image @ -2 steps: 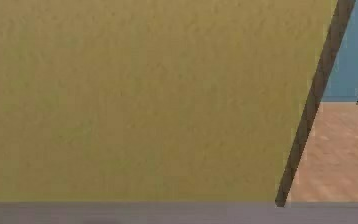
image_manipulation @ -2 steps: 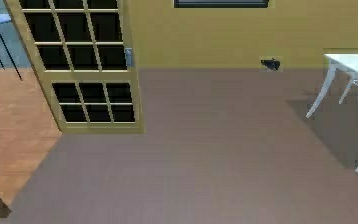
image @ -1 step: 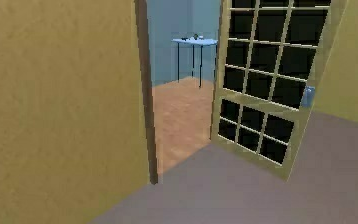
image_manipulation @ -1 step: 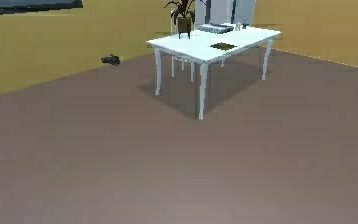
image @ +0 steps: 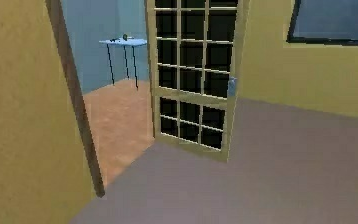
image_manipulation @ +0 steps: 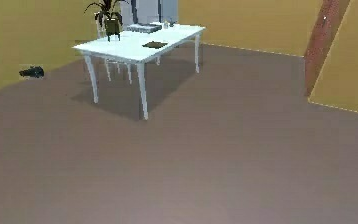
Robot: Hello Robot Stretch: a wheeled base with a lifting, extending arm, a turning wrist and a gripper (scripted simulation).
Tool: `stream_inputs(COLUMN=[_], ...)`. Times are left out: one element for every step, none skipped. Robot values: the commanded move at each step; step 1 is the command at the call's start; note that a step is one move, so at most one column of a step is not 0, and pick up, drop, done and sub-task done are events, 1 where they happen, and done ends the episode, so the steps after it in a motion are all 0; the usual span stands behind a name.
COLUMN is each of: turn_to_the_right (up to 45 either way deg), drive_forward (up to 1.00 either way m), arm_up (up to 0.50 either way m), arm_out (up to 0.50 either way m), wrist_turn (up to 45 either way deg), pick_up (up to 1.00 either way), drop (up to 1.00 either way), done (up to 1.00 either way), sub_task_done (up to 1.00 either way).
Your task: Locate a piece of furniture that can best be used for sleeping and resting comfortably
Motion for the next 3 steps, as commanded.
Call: stream_inputs(turn_to_the_right=[0.0,0.0,-45.0], drive_forward=[1.00,0.30,0.00], arm_up=[0.00,0.00,0.00], arm_out=[0.00,0.00,0.00], wrist_turn=[0.0,0.0,0.0], pick_up=[0.00,0.00,0.00], drop=[0.00,0.00,0.00], done=[0.00,0.00,0.00], sub_task_done=[0.00,0.00,0.00])
